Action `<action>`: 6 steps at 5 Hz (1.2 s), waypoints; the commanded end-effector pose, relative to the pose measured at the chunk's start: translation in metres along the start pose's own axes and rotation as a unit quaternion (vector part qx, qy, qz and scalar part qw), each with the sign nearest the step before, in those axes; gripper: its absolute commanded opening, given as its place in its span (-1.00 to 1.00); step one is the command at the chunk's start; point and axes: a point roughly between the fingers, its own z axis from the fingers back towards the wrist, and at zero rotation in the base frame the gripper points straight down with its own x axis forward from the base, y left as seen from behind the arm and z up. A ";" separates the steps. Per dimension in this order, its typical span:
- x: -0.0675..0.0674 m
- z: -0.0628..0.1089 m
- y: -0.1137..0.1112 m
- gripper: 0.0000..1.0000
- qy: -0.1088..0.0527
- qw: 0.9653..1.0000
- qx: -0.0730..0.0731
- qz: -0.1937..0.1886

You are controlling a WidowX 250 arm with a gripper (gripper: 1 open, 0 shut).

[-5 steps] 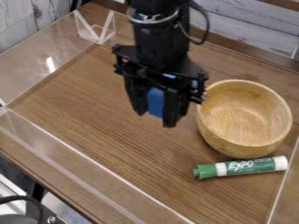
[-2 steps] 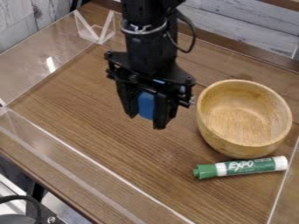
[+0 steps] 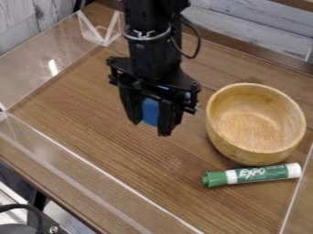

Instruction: Remove the blue block from inside the brown bowl and put it on the table

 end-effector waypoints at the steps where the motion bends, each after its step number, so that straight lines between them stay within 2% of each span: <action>1: 0.006 0.006 0.003 -1.00 -0.019 1.000 0.001 0.008; 6: 0.007 -0.005 0.007 -1.00 -0.022 0.999 -0.008 0.021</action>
